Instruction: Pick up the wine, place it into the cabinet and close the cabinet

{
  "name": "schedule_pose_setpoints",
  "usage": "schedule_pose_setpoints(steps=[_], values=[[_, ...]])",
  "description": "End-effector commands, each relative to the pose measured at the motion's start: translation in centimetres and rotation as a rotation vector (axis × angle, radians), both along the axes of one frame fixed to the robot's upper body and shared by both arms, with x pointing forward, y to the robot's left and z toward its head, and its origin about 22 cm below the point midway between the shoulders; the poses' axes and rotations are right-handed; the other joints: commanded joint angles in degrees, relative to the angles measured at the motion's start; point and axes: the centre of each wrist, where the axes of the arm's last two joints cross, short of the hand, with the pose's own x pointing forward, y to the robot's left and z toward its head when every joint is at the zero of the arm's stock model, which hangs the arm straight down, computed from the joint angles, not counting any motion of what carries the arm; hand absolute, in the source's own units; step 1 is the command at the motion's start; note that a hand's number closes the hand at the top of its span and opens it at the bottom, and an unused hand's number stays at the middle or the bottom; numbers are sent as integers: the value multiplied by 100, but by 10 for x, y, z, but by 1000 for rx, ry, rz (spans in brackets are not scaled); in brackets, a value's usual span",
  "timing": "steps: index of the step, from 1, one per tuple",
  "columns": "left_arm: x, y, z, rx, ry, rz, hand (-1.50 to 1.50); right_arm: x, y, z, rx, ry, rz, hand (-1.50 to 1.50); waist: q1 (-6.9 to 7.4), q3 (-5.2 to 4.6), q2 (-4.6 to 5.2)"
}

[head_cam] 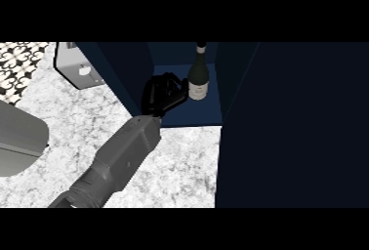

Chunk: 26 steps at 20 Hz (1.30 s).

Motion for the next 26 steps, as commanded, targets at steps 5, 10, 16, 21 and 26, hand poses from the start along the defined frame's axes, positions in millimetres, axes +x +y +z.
schedule_pose_setpoints(steps=[5, 10, 16, 21, 26], values=[[3, 5, -3, 72, 61, 18, 150, 8, 9, -3, 8, 1, 6, -150, -40, -1, 18], [-4, 13, -18, 61, 63, 57, 150, 11, 17, -15, 12, 0, 32, -150, -77, -2, 32], [7, 20, -9, 5, 16, 138, 150, 6, 8, 5, -5, -12, 24, -150, -51, -6, 51], [13, 34, -3, 25, -77, 174, -150, 11, 4, -7, -14, -22, 6, -150, -8, -2, 44], [8, 33, -9, 31, -147, 128, -150, -7, 5, -2, -22, -28, -5, -150, 72, 1, -20]])
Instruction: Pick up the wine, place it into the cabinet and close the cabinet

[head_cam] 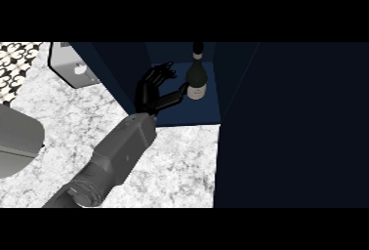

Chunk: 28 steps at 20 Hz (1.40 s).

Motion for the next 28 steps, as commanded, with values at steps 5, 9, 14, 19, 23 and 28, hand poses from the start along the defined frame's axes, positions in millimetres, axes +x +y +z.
schedule_pose_setpoints(steps=[5, 9, 14, 19, 23, 28], values=[[-4, -4, -1, 27, -98, 16, -150, 11, 1, 4, -6, 6, -35, -150, 300, 61, -152], [-9, 9, -6, 32, -99, 11, -150, 1, 3, -4, -8, 21, -26, -150, 359, 63, -182], [-26, 0, -9, 40, -109, -102, -150, -11, 2, 12, -1, 21, -31, -150, 441, 64, -227], [-54, -15, 8, 29, -79, -266, -150, -6, 2, 0, -17, 36, -47, -150, 559, 71, -267], [-73, 27, 23, 61, -102, -301, -150, -17, -10, 5, -10, 27, -58, -150, 522, 72, -262], [-132, 1, 55, 8, -133, -295, -150, -6, 13, 14, -6, 10, -38, -150, 495, 67, -226]])
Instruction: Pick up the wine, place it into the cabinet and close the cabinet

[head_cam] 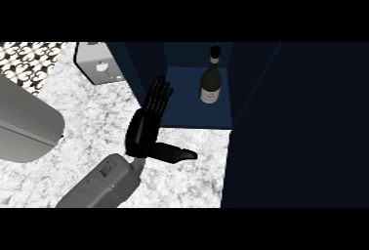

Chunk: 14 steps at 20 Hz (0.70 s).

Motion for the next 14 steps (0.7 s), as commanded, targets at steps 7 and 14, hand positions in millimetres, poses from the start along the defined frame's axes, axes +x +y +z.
schedule_pose_setpoints(steps=[7, 14], values=[[-73, 33, 65, -38, -23, 22, -150, -4, 0, 4, -52, -7, 62, 150, -157, 0, 51], [-99, 73, 66, 3, -46, 119, -150, -14, 9, 13, -308, 42, 307, 150, -71, -5, 38]])
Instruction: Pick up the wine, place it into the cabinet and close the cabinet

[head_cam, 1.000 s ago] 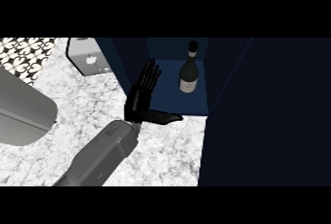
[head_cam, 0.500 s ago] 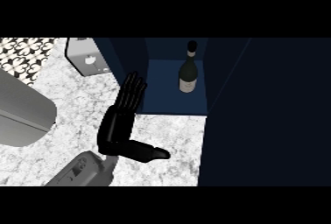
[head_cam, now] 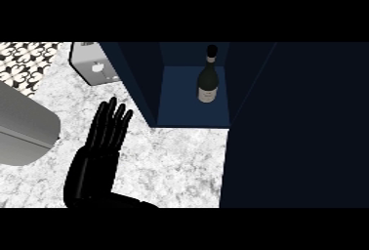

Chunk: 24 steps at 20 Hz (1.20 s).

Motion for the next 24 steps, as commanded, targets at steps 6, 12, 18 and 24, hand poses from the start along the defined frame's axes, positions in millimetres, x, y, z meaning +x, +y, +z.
schedule_pose_setpoints(steps=[6, 12, 18, 24], values=[[-52, 61, 12, 38, -11, 99, -150, -23, 20, 4, -31, 129, 247, 150, 26, -5, -1], [-56, 93, 25, 16, -37, 157, -150, -43, 52, 12, 30, 133, 345, 150, -19, -6, 1], [-85, 139, 35, 8, -33, 168, -150, -51, 91, 18, 23, 132, 366, 150, 58, -15, -25], [-91, 167, 35, 48, -45, 209, -150, -51, 143, 23, -36, 66, 372, 150, 38, -13, -11]])
